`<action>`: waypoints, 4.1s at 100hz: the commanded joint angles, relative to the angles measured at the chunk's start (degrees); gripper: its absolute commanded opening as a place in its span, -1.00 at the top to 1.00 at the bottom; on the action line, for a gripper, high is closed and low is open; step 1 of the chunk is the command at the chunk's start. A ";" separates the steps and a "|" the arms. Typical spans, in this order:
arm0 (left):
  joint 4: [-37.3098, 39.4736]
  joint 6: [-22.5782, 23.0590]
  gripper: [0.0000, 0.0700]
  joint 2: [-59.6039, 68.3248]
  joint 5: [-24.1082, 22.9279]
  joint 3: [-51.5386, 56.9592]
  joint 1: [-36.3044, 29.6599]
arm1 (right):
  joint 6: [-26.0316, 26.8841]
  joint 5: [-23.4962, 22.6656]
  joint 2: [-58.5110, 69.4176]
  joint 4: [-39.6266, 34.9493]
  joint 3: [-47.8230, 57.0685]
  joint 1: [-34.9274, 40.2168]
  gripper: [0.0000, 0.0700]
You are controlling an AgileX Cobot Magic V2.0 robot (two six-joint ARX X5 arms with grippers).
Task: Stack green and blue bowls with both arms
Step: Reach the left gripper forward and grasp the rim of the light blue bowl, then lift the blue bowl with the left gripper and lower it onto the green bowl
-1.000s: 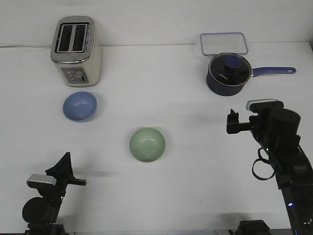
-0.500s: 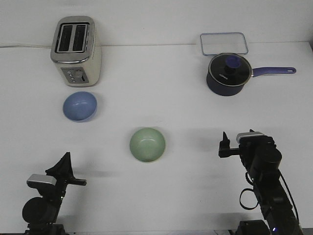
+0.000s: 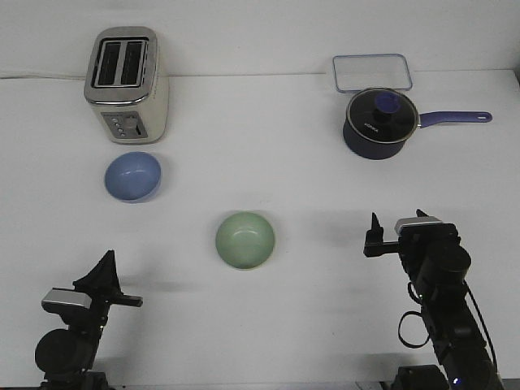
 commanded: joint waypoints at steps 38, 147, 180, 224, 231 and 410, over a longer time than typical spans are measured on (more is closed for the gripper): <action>-21.55 -6.01 0.97 19.50 -2.47 33.31 -0.02 | 1.07 -0.11 -0.02 1.25 0.61 0.09 -0.88; -46.16 -1.16 -0.33 63.25 -2.38 63.19 -0.09 | 1.42 -0.07 -0.02 1.29 0.61 0.09 -0.88; -46.18 -1.49 -0.33 71.19 -2.27 69.79 3.74 | 1.42 -0.09 -0.02 2.01 0.61 0.09 -0.88; -49.53 -1.84 -0.33 100.65 2.84 90.14 9.03 | 1.42 -0.09 -0.02 2.05 0.61 0.09 -0.88; -49.31 -1.84 -0.33 103.67 2.84 90.95 9.22 | 1.42 -0.09 -0.02 2.05 0.61 0.09 -0.88; -57.64 -1.99 0.97 94.42 18.53 89.57 -17.62 | 1.40 0.07 -0.02 2.05 0.61 0.09 -0.88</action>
